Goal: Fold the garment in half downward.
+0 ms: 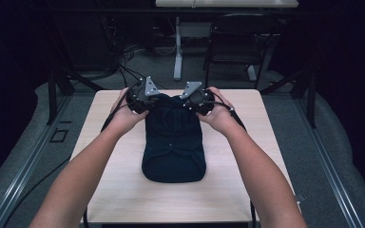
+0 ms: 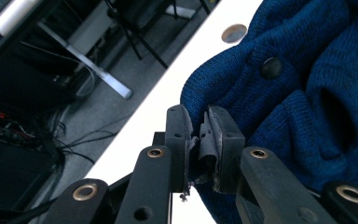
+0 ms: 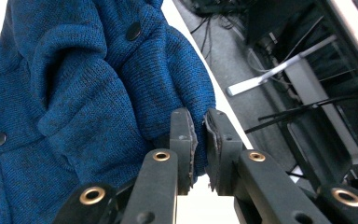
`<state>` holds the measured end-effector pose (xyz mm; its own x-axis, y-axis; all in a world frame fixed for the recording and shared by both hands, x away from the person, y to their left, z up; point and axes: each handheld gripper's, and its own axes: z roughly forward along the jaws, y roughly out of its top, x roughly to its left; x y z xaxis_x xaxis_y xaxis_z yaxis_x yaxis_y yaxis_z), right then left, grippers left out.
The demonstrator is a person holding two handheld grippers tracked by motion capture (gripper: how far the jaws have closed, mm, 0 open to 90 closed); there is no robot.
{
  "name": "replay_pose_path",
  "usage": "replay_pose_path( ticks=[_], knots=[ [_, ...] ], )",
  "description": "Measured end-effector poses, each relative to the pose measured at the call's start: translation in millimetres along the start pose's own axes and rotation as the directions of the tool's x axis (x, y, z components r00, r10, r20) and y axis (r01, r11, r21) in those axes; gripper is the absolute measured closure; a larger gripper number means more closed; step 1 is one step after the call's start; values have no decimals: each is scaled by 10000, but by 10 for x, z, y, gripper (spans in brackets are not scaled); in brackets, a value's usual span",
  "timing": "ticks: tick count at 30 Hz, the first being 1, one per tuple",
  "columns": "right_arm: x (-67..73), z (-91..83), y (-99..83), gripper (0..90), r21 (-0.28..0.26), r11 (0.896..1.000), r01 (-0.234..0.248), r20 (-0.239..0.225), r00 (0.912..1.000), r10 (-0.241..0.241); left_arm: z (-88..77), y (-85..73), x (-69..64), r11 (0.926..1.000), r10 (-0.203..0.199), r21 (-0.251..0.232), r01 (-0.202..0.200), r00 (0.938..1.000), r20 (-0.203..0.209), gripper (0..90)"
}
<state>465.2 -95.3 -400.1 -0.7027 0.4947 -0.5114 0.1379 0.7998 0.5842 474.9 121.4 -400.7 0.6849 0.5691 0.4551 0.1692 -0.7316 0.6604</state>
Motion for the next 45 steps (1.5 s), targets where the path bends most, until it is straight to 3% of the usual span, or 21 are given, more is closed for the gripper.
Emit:
replay_pose_path(
  ticks=[6, 11, 12, 14, 18, 23, 25, 28, 31, 32, 35, 45],
  knots=[
    [16, -12, -2, 811, -145, 9998, 113, 153, 9998, -111, -19, 2, -32, 9989, 468, 24, -468, 9986, -240, 794],
    [105, 21, -35, 812, 99, 9977, 674, 252, 9974, -676, 14, -48, -105, 9974, 709, 156, -705, 9970, -306, 794],
    [120, 32, -46, 811, 49, 9973, 727, 241, 9971, -728, 20, -61, -143, 9954, 947, 187, -941, 9948, -368, 794],
    [140, 34, -55, 812, 120, 9960, 890, 292, 9956, -893, 16, -71, -166, 9947, 1023, 158, -1017, 9938, -426, 794],
    [244, 37, -127, 812, 218, 9880, 1531, 470, 9870, -1539, 22, -131, -278, 9869, 1608, 211, -1600, 9858, -482, 795],
    [302, 42, -186, 812, 211, 9858, 1668, 442, 9849, -1676, 14, -181, -347, 9856, 1689, 60, -1689, 9843, -521, 795],
    [338, 36, -243, 813, 36, 9861, 1662, 469, 9850, -1662, -7, -214, -423, 9798, 1994, -7, -1998, 9780, -615, 795],
    [375, 16, -279, 814, 57, 9837, 1798, 594, 9819, -1798, -32, -231, -484, 9753, 2195, -91, -2205, 9734, -652, 795],
    [407, 8, -310, 814, 19, 9830, 1834, 631, 9811, -1832, -43, -233, -513, 9746, 2230, -66, -2238, 9728, -627, 795],
    [440, 2, -321, 815, 62, 9788, 2048, 807, 9755, -2046, -50, -228, -530, 9720, 2345, -17, -2351, 9699, -660, 795],
    [458, -30, -315, 814, 125, 9768, 2137, 897, 9727, -2139, -59, -229, -533, 9720, 2343, -36, -2351, 9697, -696, 795],
    [552, -97, -319, 814, 16, 9678, 2519, 937, 9635, -2509, -128, -311, -597, 9762, 2154, -156, -2164, 9752, -514, 795]
  ],
)
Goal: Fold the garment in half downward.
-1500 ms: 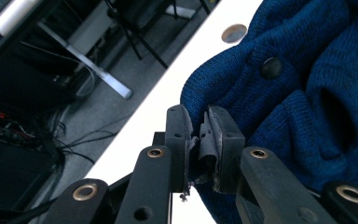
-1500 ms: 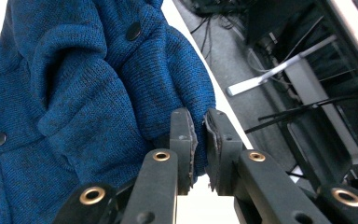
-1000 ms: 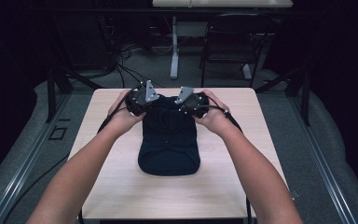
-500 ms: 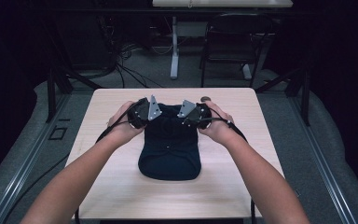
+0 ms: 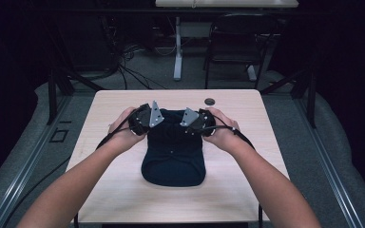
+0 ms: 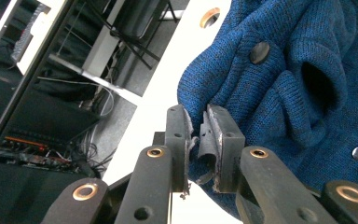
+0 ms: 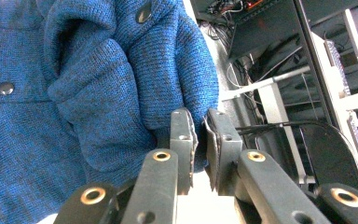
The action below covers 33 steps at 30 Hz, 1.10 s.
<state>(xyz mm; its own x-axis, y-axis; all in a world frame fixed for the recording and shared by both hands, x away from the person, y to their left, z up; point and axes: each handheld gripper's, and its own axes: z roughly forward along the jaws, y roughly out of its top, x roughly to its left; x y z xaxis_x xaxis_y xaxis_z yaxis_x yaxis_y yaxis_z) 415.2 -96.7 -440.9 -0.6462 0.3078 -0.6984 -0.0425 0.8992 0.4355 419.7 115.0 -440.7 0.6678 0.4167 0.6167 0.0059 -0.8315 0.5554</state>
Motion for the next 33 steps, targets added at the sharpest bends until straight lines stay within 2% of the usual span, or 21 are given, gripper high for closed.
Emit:
replay_pose_path(
  ticks=[4, 6, 8, 10, 15, 16, 18, 23, 26, 33],
  knots=[
    [85, 6, -22, 813, -19, 10000, 47, -75, 10000, -47, -19, -6, -60, 9996, 208, 172, -210, 9997, 100, 795],
    [107, 2, -37, 813, 38, 10000, 31, -90, 10000, -31, -28, -19, -93, 9999, 85, 51, -86, 9998, 193, 795],
    [124, -5, -45, 813, 38, 9998, 184, -97, 9998, -184, -21, -42, -131, 9998, 160, 106, -163, 9995, 263, 795],
    [138, -1, -56, 813, -44, 10000, 75, -173, 9998, -76, -6, -60, -143, 9998, 120, 145, -125, 9995, 299, 795],
    [138, 26, -50, 813, 21, 10000, 18, -138, 9999, -18, 34, -55, -111, 9998, 12, 207, -15, 9998, 184, 795],
    [119, 36, -36, 813, 52, 10000, -58, -136, 9999, 59, 56, -64, -95, 9997, -93, 223, 91, 9999, 119, 795],
    [118, 43, -28, 812, -38, 9998, -173, -149, 9997, 172, 56, -67, -101, 9996, -62, 273, 59, 9999, 111, 795],
    [165, -1, -32, 812, -95, 9998, -146, -291, 9995, 144, -10, -97, -205, 9997, 66, 215, -70, 9998, 193, 795],
    [245, -35, -69, 811, -230, 9997, -68, -344, 9994, 60, -51, -116, -264, 9997, 194, 137, -198, 9994, 277, 795],
    [332, -106, -121, 809, -169, 9998, 76, -504, 9987, -84, -119, -134, -382, 9997, 222, -60, -220, 9989, 418, 795]
  ],
)
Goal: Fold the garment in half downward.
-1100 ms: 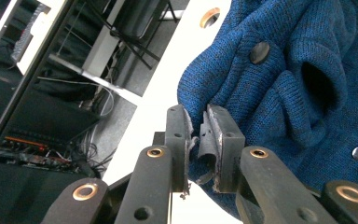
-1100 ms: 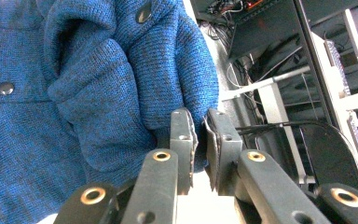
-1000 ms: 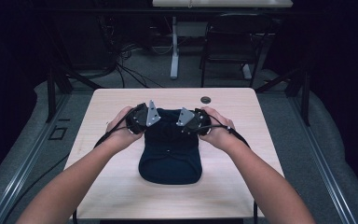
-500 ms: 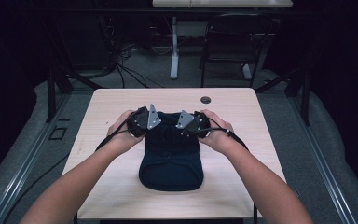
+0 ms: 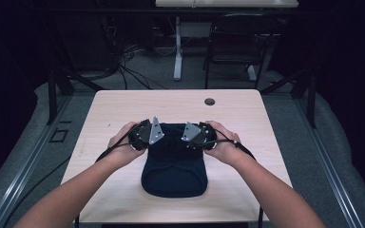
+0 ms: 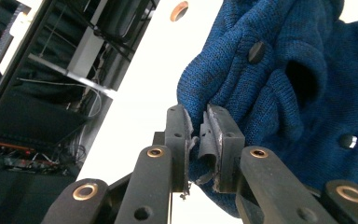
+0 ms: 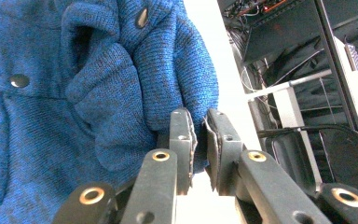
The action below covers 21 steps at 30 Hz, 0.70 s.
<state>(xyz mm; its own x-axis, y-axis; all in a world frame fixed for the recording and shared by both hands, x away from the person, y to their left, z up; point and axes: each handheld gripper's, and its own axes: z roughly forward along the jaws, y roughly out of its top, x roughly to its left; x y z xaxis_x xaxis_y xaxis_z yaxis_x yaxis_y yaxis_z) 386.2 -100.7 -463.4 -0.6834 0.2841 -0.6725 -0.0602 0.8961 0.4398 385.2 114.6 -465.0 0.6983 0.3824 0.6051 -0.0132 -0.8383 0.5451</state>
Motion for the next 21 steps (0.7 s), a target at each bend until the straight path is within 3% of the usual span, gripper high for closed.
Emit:
replay_pose_path(
  ticks=[21],
  knots=[
    [193, -183, -45, 808, -268, 9996, 123, -533, 9985, -137, -128, -85, -117, 9997, 39, -233, -26, 9985, 546, 794]
  ],
)
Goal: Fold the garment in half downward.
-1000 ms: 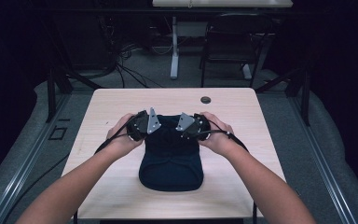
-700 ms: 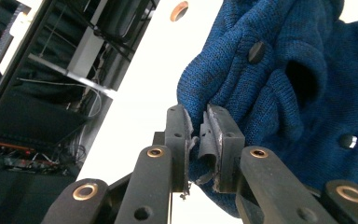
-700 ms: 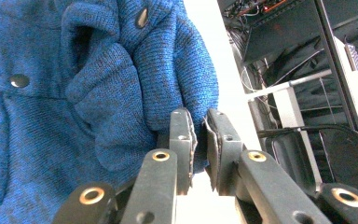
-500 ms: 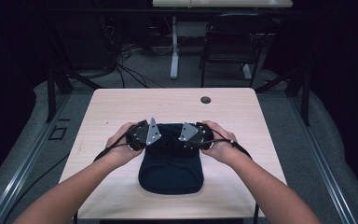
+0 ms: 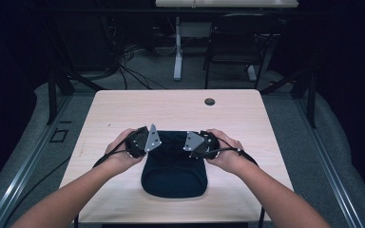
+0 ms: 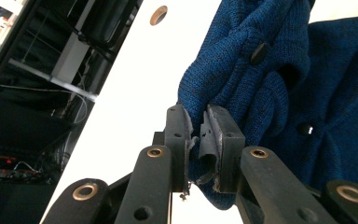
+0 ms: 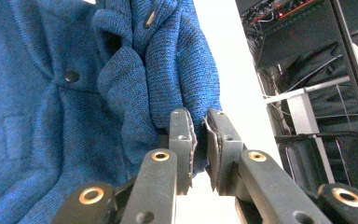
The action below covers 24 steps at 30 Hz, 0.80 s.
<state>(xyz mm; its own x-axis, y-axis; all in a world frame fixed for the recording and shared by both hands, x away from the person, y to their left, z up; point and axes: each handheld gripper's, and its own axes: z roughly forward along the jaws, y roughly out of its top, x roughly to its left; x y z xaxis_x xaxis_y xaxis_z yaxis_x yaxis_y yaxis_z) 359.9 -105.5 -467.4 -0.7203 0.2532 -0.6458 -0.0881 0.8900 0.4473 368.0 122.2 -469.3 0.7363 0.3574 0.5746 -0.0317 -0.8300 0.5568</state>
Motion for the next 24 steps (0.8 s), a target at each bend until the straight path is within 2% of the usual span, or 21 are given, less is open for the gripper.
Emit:
replay_pose_path(
  ticks=[6, 9, 14, 17, 22, 23, 24],
  knots=[
    [40, -33, 26, 806, 2, 10000, 75, -89, 9999, -74, -21, -24, -17, 9999, -122, 55, 121, 9999, 99, 793],
    [59, -44, 48, 806, 167, 9998, 53, -125, 9999, -51, -31, -43, -30, 9995, -322, -7, 322, 9993, 202, 793],
    [113, -78, 80, 805, 283, 9995, 136, -261, 9996, -129, -67, -62, -71, 9997, -258, 21, 258, 9993, 274, 792],
    [143, -93, 61, 804, 204, 9996, -203, -432, 9988, 211, -89, -71, -108, 9994, -337, -20, 338, 9985, 434, 791],
    [199, -115, 35, 804, 299, 9995, -103, -526, 9985, 119, -108, -73, -163, 9994, -337, -11, 339, 9977, 588, 790],
    [214, -124, 25, 804, 214, 9991, -367, -620, 9974, 380, -112, -84, -172, 9994, -338, -9, 339, 9973, 646, 790],
    [217, -126, 17, 804, 239, 9988, -428, -690, 9966, 444, -111, -93, -178, 9992, -387, -40, 391, 9971, 663, 789]
  ],
)
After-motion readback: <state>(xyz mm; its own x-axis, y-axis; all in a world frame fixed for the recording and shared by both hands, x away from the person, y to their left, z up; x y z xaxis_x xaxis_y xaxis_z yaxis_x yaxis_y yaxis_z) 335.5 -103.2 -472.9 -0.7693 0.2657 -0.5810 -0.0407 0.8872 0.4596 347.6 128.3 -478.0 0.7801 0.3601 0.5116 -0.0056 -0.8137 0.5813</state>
